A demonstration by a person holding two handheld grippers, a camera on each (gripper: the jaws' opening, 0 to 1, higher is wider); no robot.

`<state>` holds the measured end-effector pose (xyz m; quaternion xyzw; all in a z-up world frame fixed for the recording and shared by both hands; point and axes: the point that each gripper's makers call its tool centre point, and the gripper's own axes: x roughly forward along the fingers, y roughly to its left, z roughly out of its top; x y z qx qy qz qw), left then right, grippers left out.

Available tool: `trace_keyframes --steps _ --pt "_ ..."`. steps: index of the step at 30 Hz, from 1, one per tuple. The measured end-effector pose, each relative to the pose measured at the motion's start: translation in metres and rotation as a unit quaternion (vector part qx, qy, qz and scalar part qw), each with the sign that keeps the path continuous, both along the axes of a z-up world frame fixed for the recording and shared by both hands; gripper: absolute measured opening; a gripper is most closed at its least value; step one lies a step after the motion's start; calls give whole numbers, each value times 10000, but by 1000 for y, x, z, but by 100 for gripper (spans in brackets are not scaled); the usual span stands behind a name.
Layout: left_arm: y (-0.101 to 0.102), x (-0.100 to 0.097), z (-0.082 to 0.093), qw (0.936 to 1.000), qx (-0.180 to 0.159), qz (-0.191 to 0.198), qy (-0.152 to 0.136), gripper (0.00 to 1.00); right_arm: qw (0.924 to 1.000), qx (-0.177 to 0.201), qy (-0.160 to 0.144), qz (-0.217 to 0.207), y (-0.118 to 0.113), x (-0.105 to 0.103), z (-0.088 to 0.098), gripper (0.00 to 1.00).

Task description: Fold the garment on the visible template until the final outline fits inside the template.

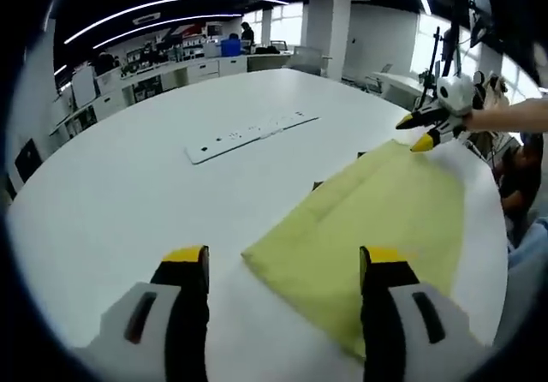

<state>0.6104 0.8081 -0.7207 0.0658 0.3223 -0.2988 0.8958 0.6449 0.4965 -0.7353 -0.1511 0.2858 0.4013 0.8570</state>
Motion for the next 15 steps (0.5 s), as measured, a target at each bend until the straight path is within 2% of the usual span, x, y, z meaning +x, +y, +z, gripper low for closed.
trace_keyframes --steps 3,6,9,11,15 --pt "-4 -3 3 9998 -163 -103 49 81 9995 285 120 -29 2 -3 6 61" --pt "-10 -9 7 9987 -423 -216 160 87 9988 452 192 14 6 -8 9 77" --pt "-14 -12 13 9976 -632 -246 142 94 9986 481 192 68 9 -12 9 95" --pt "-16 -13 16 9970 -711 -272 130 99 9984 520 204 87 10 -15 10 97" --pt "-19 -19 22 9963 -778 -352 69 99 9978 601 265 97 13 -20 13 100"
